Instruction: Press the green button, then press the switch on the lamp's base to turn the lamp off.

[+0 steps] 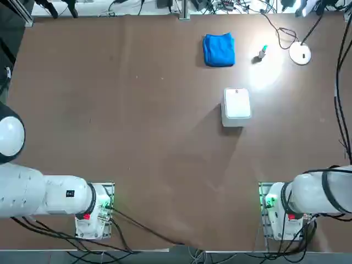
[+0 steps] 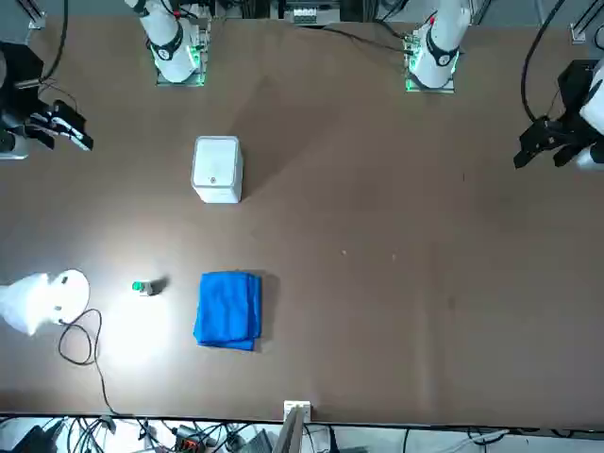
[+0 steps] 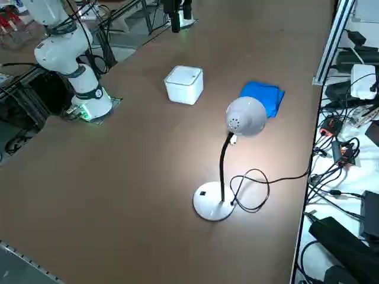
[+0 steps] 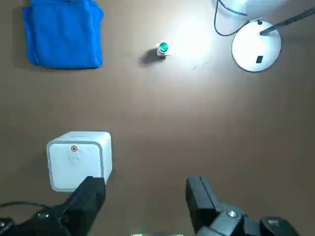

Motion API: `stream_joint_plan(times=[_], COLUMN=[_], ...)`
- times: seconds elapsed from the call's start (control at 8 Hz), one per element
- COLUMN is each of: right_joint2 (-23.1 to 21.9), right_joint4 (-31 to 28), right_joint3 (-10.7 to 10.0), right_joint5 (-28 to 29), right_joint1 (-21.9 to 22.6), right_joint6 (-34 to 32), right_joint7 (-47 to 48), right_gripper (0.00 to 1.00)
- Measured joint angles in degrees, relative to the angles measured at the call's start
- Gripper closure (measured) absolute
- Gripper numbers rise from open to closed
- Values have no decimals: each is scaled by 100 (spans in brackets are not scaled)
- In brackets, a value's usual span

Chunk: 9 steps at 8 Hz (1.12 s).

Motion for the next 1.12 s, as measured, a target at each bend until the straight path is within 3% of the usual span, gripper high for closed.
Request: stream_joint_plan(times=[1.12], right_joint2=[7], right_joint4=[0], right_joint3=[-30], right_joint5=[-22], right_joint1=[-11], right_joint6=[-95], right_joint7=[-17], right_gripper=[0])
